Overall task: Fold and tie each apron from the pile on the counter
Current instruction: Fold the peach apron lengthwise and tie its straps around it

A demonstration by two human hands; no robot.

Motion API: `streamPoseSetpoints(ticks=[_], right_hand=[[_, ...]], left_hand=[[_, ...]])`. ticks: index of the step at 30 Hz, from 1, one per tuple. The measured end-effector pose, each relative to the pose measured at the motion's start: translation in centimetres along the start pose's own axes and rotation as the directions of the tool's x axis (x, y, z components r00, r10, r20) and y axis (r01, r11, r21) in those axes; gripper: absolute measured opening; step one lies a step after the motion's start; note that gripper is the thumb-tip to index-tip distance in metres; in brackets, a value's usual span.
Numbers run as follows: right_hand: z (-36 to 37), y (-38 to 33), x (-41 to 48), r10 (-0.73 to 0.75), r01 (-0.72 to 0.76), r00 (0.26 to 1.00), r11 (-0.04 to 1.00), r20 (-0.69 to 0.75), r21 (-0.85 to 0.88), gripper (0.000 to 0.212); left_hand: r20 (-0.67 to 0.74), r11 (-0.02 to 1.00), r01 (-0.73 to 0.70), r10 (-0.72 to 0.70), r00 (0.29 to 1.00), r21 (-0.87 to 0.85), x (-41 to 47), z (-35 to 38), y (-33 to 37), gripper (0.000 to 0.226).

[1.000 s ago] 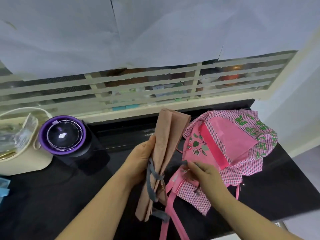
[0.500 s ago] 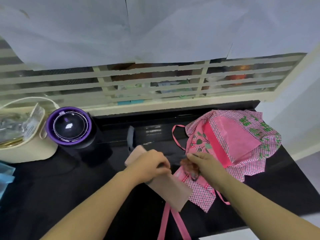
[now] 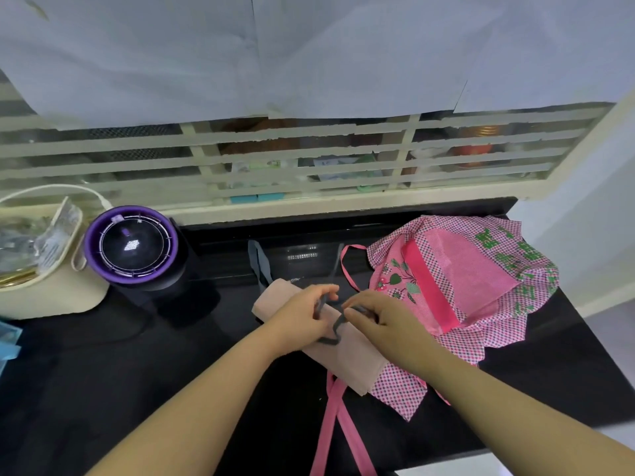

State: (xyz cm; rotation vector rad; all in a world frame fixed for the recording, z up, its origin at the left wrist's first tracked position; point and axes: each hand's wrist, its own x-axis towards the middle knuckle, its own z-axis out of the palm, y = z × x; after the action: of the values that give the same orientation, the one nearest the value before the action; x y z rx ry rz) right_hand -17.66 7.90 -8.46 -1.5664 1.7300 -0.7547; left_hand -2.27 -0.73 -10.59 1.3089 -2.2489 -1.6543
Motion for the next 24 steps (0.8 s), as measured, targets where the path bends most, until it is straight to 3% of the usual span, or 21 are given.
streamPoseSetpoints(ticks=[2,4,6,8,9,11,12,13,14,15,16,17,18,20,22,24], right_hand=[[0.2,-0.2,1.1,-0.047,0.046,0.999,0.999,-0.02,-0.026,0.018],[0.2,-0.8,2.3,-0.064,0.063,0.997,0.998,-0.053,-0.026,0.023],[-0.2,-1.6,3.5,-0.009,0.011,0.996,1.0,-0.09,0.017,0.029],[-0.8,-2.0,4.8,0.137,-0.119,0.986,0.976,-0.092,0.181,0.036],[-1.2,-2.2,5.4,0.239,-0.205,0.969,0.914,-0.056,0.351,0.036],[-1.9,-2.5,6.1,0.413,-0.329,0.908,0.59,0.075,0.737,0.038],[-2.0,-2.1,6.4,0.485,-0.32,0.871,0.442,0.077,0.838,0.039],[-1.9,-1.7,6.5,0.548,-0.278,0.836,0.431,-0.005,0.859,0.037],[-1.7,-1.2,6.2,0.599,-0.233,0.781,0.542,-0.177,0.807,0.034],[-1.4,-0.8,5.6,0.564,-0.179,0.708,0.726,-0.425,0.664,0.029],[-1.0,-0.1,4.9,0.386,-0.104,0.663,0.896,-0.642,0.431,0.023],[-0.5,0.2,4.1,0.146,-0.016,0.671,0.983,-0.727,0.183,0.02],[0.1,0.5,3.4,-0.039,0.068,0.742,0.998,-0.669,0.016,0.02],[1.5,0.2,2.6,-0.096,0.111,0.951,0.993,-0.294,0.038,0.029],[2.7,0.4,2.7,-0.019,0.011,0.997,0.993,0.068,0.12,0.042],[3.1,1.1,3.4,0.012,-0.028,0.987,0.994,0.161,0.103,0.045]], left_hand=[[0.07,0.999,-0.027,0.026,0.997,0.027,0.2,0.2,0.2,0.048],[0.052,1.0,-0.011,0.011,0.999,0.007,0.3,0.3,0.7,0.019],[0.039,0.997,0.053,-0.05,0.998,-0.065,0.3,0.1,0.9,0.021],[0.027,0.991,0.074,-0.071,0.997,-0.108,0.6,-0.2,0.7,0.029],[0.015,0.99,0.081,-0.08,0.997,-0.114,0.7,-0.4,0.7,0.032],[-0.021,0.985,0.094,-0.098,0.995,-0.148,0.7,-0.8,0.9,0.038],[-0.038,0.975,0.105,-0.115,0.993,-0.197,0.7,-0.9,1.0,0.041],[-0.048,0.956,0.119,-0.136,0.99,-0.267,0.8,-1.1,0.9,0.044],[-0.045,0.932,0.129,-0.153,0.987,-0.339,0.9,-1.3,0.8,0.046],[-0.034,0.908,0.135,-0.161,0.986,-0.396,1.0,-1.4,0.6,0.047],[-0.02,0.888,0.14,-0.166,0.986,-0.439,1.1,-1.5,0.5,0.048],[-0.006,0.873,0.146,-0.168,0.986,-0.466,1.1,-1.6,0.4,0.048],[0.009,0.861,0.15,-0.166,0.986,-0.485,1.2,-1.6,0.4,0.048],[0.037,0.857,0.153,-0.155,0.987,-0.492,1.1,-1.7,0.6,0.045],[0.045,0.871,0.155,-0.151,0.987,-0.467,0.9,-1.6,0.8,0.04],[0.004,0.898,0.131,-0.142,0.99,-0.42,0.9,-1.6,0.7,0.037]])
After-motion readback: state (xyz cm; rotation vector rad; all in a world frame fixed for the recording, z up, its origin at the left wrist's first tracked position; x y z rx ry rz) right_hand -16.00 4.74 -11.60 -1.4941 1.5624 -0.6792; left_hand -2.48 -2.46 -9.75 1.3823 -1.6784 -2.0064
